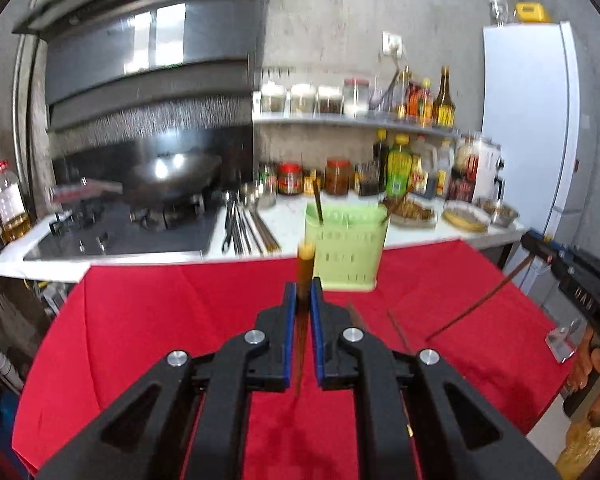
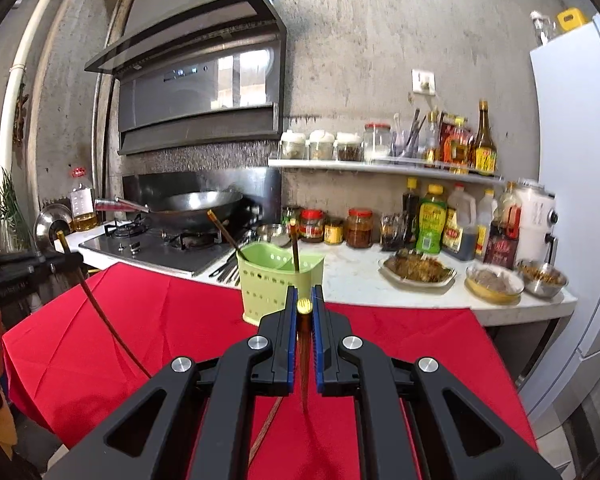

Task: Organize utensils
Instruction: 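Lower both chopsticks into the green holder and open both grippers, then move both open grippers back down toward the remaining chopsticks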

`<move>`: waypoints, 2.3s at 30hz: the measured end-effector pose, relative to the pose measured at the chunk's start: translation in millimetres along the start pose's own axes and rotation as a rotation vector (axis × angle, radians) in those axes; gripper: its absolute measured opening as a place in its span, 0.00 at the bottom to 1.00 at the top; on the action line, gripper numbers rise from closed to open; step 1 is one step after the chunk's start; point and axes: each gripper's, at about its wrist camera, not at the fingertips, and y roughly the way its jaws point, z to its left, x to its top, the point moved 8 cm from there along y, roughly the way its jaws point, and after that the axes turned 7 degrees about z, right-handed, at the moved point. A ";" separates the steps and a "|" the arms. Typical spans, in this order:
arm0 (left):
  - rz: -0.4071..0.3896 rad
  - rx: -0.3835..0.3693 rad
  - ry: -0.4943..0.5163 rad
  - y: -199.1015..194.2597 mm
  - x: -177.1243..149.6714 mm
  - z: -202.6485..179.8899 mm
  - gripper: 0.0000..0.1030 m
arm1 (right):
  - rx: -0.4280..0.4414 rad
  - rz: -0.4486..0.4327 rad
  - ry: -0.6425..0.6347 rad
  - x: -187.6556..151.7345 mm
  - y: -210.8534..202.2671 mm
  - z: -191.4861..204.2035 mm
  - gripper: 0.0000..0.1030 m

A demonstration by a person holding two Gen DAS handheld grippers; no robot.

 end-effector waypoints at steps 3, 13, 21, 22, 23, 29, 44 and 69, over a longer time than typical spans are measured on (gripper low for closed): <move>0.063 0.002 -0.006 21.5 -14.9 2.3 0.07 | 0.001 0.027 0.003 -7.1 10.6 0.0 0.07; 0.018 -0.024 -0.019 12.4 -11.8 4.7 0.06 | 0.005 0.036 -0.018 -3.3 12.8 8.6 0.07; -0.044 -0.054 -0.002 17.3 28.3 -4.4 0.06 | -0.024 0.011 -0.045 25.4 22.7 5.6 0.07; -0.051 -0.057 0.002 18.3 34.3 -7.1 0.06 | -0.029 0.002 -0.045 32.4 23.9 3.5 0.07; -0.070 -0.062 0.011 20.0 46.2 -11.3 0.06 | -0.038 -0.013 -0.046 42.7 25.3 1.3 0.07; -0.175 -0.078 0.037 27.1 114.9 -30.6 0.06 | -0.079 -0.098 -0.057 102.1 32.7 -11.3 0.07; -0.073 -0.126 0.011 135.9 185.4 -36.3 0.06 | 0.041 -0.085 -0.024 158.0 119.3 -5.0 0.07; -0.074 0.055 -0.046 49.3 107.1 6.7 0.39 | -0.017 -0.021 -0.007 83.1 39.7 -15.9 0.49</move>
